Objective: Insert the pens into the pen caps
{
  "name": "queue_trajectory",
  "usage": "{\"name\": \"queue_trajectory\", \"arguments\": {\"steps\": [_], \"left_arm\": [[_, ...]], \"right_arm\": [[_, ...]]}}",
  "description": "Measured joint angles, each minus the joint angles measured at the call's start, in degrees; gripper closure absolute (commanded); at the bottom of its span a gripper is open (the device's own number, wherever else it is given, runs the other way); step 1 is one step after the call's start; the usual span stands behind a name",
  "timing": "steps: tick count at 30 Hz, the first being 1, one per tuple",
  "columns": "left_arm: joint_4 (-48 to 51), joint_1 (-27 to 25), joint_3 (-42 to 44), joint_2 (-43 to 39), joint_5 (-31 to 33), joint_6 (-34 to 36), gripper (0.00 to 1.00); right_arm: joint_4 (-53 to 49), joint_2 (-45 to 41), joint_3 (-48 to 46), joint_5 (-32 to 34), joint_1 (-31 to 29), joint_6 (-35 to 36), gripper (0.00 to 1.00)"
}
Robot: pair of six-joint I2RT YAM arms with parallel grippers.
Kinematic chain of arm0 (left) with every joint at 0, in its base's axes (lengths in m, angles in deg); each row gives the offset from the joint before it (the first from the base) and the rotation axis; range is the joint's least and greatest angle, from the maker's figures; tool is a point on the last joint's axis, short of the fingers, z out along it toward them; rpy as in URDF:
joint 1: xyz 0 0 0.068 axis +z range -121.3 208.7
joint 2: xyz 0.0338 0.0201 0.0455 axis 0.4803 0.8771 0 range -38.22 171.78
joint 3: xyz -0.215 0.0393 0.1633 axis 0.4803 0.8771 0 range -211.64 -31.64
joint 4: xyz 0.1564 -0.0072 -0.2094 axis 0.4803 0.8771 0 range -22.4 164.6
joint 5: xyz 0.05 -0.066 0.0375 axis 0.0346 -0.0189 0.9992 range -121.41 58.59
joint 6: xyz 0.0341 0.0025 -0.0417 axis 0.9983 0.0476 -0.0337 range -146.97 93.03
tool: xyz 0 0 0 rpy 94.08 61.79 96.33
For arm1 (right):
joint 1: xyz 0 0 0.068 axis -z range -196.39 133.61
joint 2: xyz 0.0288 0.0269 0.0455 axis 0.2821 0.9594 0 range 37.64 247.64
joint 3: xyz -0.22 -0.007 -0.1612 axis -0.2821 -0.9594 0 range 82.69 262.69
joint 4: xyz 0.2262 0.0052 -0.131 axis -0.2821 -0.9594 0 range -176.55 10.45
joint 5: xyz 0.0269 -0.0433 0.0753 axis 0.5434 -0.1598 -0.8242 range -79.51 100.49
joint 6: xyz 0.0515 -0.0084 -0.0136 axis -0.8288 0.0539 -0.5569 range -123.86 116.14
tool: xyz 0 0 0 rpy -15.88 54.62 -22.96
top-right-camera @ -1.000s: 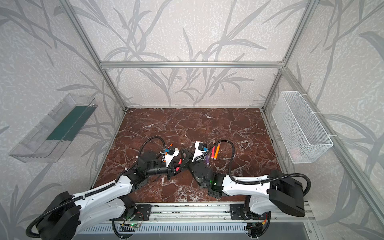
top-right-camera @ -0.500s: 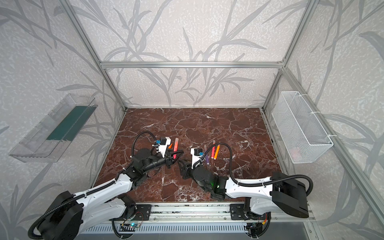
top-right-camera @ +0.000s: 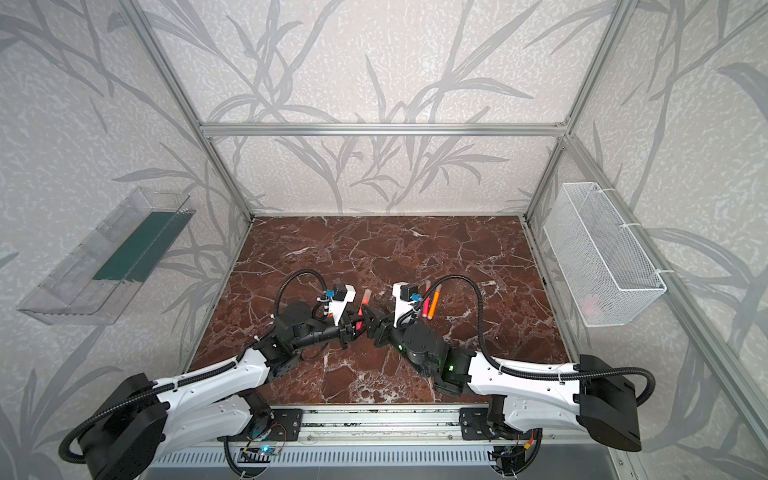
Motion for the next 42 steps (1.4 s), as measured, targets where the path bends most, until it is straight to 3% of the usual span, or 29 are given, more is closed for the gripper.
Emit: {"name": "queue_trajectory", "arguments": {"steps": [2, 7, 9, 11, 12, 16, 17, 18, 27, 36, 42], "left_arm": [[0.09, -0.68, -0.39, 0.59, 0.17, 0.42, 1.00], [1.11, -0.94, -0.72, 1.81, 1.09, 1.16, 1.00], [1.11, -1.01, -0.74, 2.14, 1.68, 1.25, 1.00], [0.42, -1.05, -0.96, 2.54, 2.32, 1.25, 0.91], [0.31, -1.05, -1.09, 2.73, 2.82, 1.14, 0.85], [0.74, -1.20, -1.36, 2.64, 6.69, -0.74, 0.41], [1.14, -1.20, -1.46, 2.27, 7.89, -1.55, 0.11], [1.90, -1.20, -1.66, 1.60, 9.46, -2.51, 0.01], [15.91, -1.20, -6.73, -5.66, 21.38, -11.80, 0.01], [33.18, -1.20, -12.85, -9.55, 30.67, -18.51, 0.01], [37.66, -1.20, -14.91, -9.55, 33.14, -19.82, 0.01]], "right_arm": [[0.33, 2.51, 0.74, -0.85, 0.76, 0.02, 0.48], [2.32, 6.54, 1.79, -2.34, 1.46, -0.48, 0.81], [3.02, 6.91, 1.97, -3.08, 1.55, -1.51, 0.89], [3.56, 6.93, 1.95, -3.58, 2.05, -2.69, 0.94], [3.74, 6.93, 1.86, -4.00, 2.45, -2.86, 0.96], [3.80, 6.27, 0.66, -5.73, 5.86, -3.76, 1.00], [3.30, 5.84, 0.20, -6.40, 7.69, -4.07, 1.00], [2.51, 5.33, -0.28, -6.91, 9.86, -4.33, 1.00], [-4.55, 5.14, -1.40, -13.09, 26.43, -7.10, 1.00], [-6.10, 28.26, 7.37, -24.59, 28.17, -9.70, 1.00], [-9.07, 38.95, 16.46, -31.74, 30.32, -10.05, 1.00]]}}
